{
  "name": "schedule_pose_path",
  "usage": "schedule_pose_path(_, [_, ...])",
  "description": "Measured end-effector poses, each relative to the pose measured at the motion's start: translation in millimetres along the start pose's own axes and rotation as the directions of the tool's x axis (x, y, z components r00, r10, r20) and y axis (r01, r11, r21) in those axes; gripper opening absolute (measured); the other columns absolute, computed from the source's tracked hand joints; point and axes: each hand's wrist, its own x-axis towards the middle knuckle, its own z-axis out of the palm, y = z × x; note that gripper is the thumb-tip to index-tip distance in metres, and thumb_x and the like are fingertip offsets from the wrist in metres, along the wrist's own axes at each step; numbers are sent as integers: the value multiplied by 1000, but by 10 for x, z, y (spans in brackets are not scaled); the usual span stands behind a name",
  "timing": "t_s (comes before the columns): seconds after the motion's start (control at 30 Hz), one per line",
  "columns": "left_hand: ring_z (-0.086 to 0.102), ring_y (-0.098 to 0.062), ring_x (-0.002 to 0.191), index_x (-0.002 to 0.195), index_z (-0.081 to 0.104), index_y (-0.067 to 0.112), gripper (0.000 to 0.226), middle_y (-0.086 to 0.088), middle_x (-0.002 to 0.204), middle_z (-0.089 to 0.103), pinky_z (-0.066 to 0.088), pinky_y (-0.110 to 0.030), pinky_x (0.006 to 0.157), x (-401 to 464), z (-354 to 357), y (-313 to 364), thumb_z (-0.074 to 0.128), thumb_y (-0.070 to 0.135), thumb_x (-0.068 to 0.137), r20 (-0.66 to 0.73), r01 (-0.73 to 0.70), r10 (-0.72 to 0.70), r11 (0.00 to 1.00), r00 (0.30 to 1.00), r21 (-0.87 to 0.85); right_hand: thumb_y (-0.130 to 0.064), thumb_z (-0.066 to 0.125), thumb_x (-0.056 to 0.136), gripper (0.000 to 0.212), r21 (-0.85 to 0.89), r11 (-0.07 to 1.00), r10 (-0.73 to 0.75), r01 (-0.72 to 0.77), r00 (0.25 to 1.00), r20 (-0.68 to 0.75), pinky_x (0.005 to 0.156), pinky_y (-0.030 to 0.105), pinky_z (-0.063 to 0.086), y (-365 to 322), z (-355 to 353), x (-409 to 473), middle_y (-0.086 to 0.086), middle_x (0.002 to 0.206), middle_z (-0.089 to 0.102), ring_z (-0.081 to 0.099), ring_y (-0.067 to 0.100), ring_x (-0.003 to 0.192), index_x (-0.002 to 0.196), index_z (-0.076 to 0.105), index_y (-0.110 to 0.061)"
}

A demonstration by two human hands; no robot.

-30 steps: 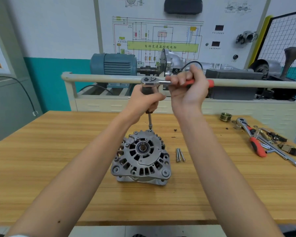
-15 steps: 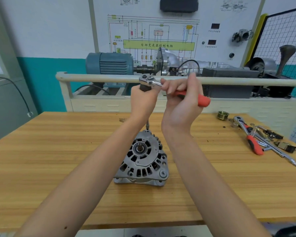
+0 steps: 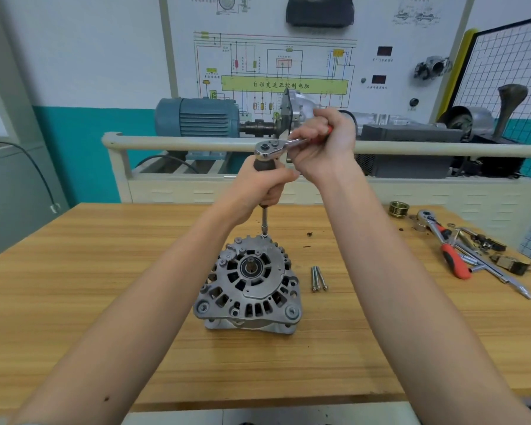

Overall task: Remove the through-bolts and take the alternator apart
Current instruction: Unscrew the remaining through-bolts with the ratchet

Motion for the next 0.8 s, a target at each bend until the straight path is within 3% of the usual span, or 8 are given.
schedule_pose_path(0.1, [21,-12,34,46,38,20,42,6,38,29,19,-19,40,39,60,-49,55,0,80,-249,10,-16,1000,968,-25,-11,41,96,40,21,971,-237,238,971,-33,46,24,43,162,-76,-160,-4,38,31,34,13,34,57,33,-15])
schedule_pose_path(0.2, [25,-13,42,51,42,16,36,5,41,33,20,-22,44,92,151,-91,57,3,81,-542,-1,-6,1000,840,-13,-9,41,98,37,-31,860,-506,509,859,77,61,34,52,434,-168,-420,1,44,41,46,18,43,61,38,-13])
schedule_pose_path(0.27, [26,-15,48,56,49,13,25,3,44,35,20,-26,46,103,194,-103,55,4,78,-611,-27,15,1000,791,-9,-7,41,97,34,-107,747,-631,656,750,196,68,35,53,573,-197,-544,1,46,46,52,19,49,63,40,-12])
schedule_pose_path(0.33, [27,-14,48,58,51,13,23,4,45,37,20,-25,46,93,187,-116,53,1,78,-604,-27,18,1000,797,-5,-5,40,96,33,-121,709,-653,695,712,258,68,36,52,597,-205,-571,0,46,47,52,20,50,63,41,-12])
schedule_pose_path(0.43, [29,-13,40,53,45,15,33,4,42,36,24,-21,41,34,115,-84,58,1,79,-519,-9,18,1000,855,19,-6,38,97,41,-59,850,-504,524,840,203,61,34,52,409,-157,-467,1,42,40,46,19,42,56,39,-13])
schedule_pose_path(0.53, [34,-15,36,51,45,13,35,0,41,42,30,-23,42,-11,-19,-32,60,-2,79,-293,-36,56,997,954,73,-10,38,96,54,-22,971,-234,237,967,97,51,26,47,145,-94,-227,-1,39,33,38,15,35,42,39,-15])
schedule_pose_path(0.67, [33,-16,37,45,49,22,36,0,42,42,30,-23,45,-29,-46,38,63,8,76,29,-43,42,998,999,52,-10,41,94,49,-24,998,51,-51,998,38,45,19,38,-21,-29,12,-7,36,29,31,10,30,46,34,-17])
schedule_pose_path(0.8, [21,-12,34,39,46,21,38,-5,42,35,19,-19,41,-21,36,19,60,11,73,-65,-26,27,1000,998,15,-10,41,94,43,46,997,-58,58,998,-12,40,18,37,42,-41,-61,-7,37,28,30,10,29,53,32,-17])
